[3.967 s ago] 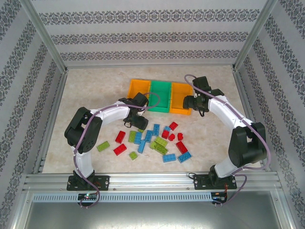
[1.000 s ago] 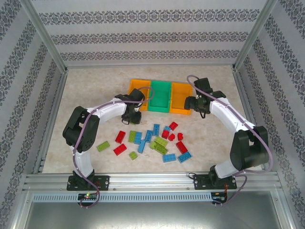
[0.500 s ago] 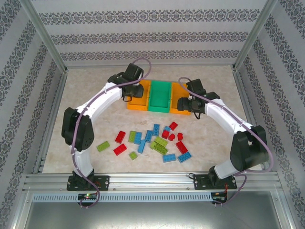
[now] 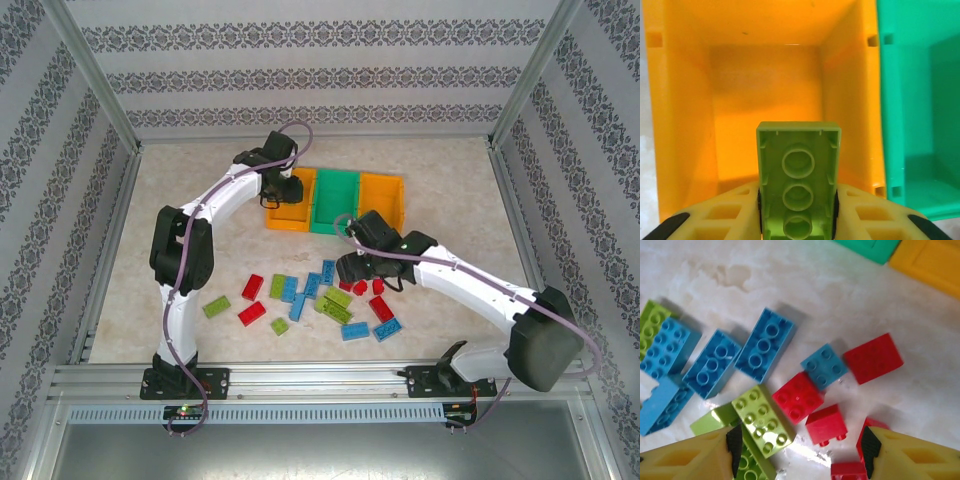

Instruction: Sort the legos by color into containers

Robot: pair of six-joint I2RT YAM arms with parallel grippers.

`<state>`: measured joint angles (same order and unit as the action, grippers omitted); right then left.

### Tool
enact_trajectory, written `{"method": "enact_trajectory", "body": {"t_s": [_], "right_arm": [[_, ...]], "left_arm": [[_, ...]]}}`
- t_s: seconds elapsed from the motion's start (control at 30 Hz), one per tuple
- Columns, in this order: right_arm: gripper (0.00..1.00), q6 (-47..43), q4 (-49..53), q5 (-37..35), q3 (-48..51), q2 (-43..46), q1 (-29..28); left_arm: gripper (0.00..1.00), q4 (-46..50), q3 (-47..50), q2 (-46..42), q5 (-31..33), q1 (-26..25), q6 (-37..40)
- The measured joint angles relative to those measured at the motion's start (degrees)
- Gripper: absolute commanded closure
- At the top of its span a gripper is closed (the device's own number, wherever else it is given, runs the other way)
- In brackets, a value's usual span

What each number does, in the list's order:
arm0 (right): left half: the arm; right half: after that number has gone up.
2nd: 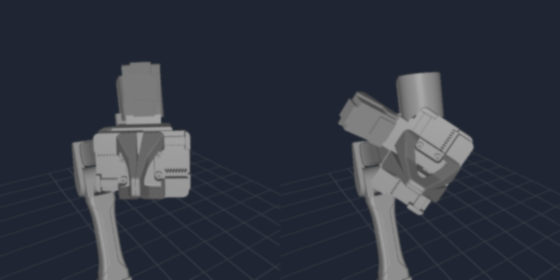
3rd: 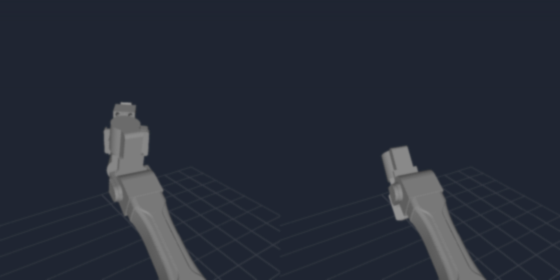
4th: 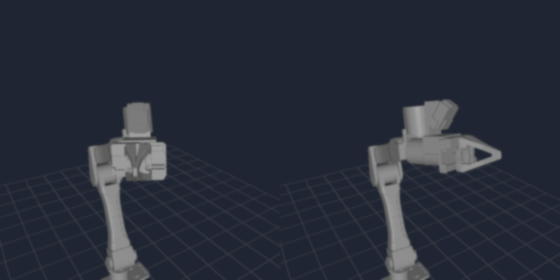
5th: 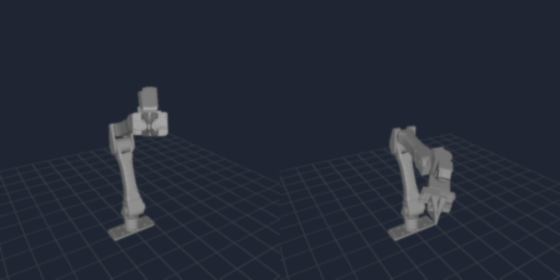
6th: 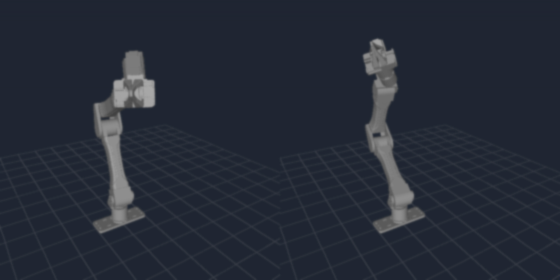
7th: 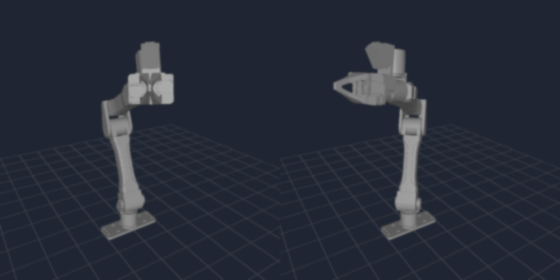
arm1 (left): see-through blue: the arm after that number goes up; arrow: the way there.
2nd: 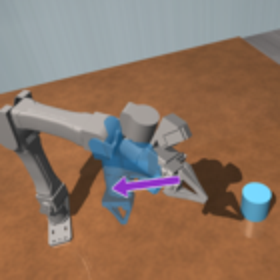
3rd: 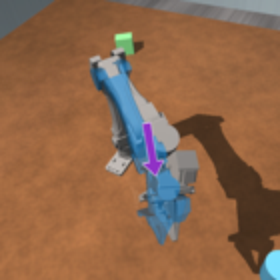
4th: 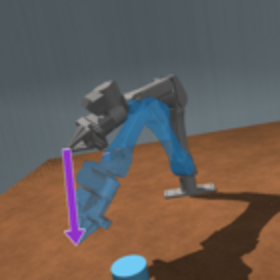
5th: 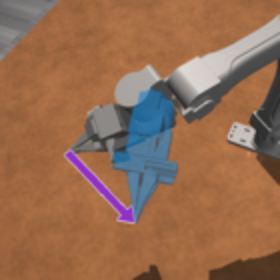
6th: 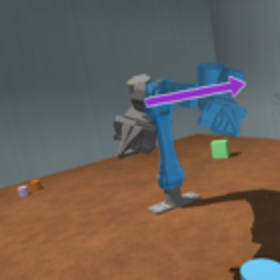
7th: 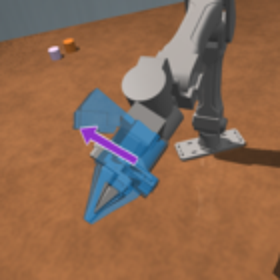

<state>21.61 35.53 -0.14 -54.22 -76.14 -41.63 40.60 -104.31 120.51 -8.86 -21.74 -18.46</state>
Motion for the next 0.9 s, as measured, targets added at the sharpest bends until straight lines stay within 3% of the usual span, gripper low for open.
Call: {"method": "enact_trajectory", "body": {"t_s": [0.17, 0.4, 0.57, 0.9], "right_arm": [[0.29, 2.6, 0.2, -0.5, 2.4, 1.0, -6.4], [0.24, 4.0, 0.2, -2.1, 2.6, -2.5, -12.7], [0.26, 4.0, 0.2, -2.4, 2.6, -4.7, -14.9], [0.29, 3.3, 0.7, -1.8, 2.4, -10.1, -15.3]], "left_arm": [[0.40, 0.0, -1.0, 0.2, -1.3, 0.0, -0.6], [0.29, -0.4, -0.4, -0.2, -2.8, 0.0, -1.4], [0.19, -1.7, 5.3, -4.7, -2.7, 0.0, -1.6], [0.16, -4.0, 14.8, -16.0, -2.1, 1.4, -2.4]]}}
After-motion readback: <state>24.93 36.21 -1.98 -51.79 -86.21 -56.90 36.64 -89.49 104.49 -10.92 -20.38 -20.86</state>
